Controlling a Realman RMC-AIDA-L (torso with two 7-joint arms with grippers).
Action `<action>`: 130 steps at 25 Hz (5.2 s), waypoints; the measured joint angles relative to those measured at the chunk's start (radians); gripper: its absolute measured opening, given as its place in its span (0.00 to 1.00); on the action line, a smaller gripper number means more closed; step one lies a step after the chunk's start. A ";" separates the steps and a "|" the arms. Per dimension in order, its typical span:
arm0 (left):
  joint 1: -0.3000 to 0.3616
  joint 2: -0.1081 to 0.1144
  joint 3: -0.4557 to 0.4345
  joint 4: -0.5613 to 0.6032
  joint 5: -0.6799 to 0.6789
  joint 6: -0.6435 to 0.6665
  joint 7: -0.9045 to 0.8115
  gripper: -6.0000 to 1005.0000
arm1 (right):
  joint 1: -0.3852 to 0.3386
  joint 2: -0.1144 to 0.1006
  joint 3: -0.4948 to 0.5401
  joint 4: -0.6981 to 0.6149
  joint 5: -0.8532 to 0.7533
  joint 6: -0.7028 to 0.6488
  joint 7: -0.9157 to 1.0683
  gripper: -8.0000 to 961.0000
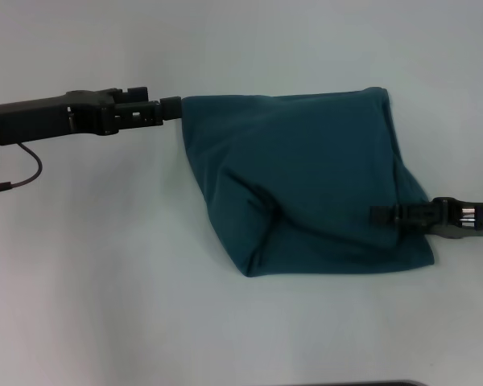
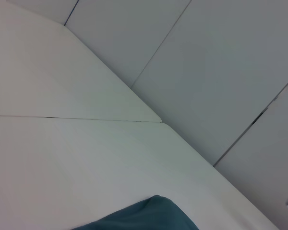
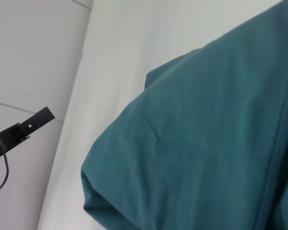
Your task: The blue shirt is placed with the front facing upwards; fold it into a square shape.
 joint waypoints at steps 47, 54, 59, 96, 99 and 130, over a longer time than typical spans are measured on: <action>-0.009 0.009 0.000 0.022 0.001 -0.015 0.010 0.96 | -0.015 0.020 -0.006 -0.011 0.002 -0.049 0.001 0.43; -0.009 0.010 0.000 0.023 -0.002 -0.015 0.011 0.96 | -0.014 0.018 -0.004 -0.011 0.007 -0.043 -0.018 0.37; -0.009 0.010 0.000 0.023 -0.003 -0.015 0.011 0.96 | -0.014 0.018 -0.001 -0.011 0.008 -0.034 -0.027 0.27; -0.019 0.003 -0.037 0.070 -0.006 -0.027 0.002 0.96 | -0.063 -0.084 0.058 0.119 0.026 0.173 -0.047 0.05; -0.020 0.003 -0.037 0.070 -0.006 -0.030 0.003 0.96 | -0.063 -0.085 0.057 0.123 0.014 0.170 -0.046 0.05; 0.089 -0.027 -0.024 0.051 0.006 -0.032 0.105 0.96 | -0.055 -0.067 0.061 0.111 0.002 0.124 -0.048 0.05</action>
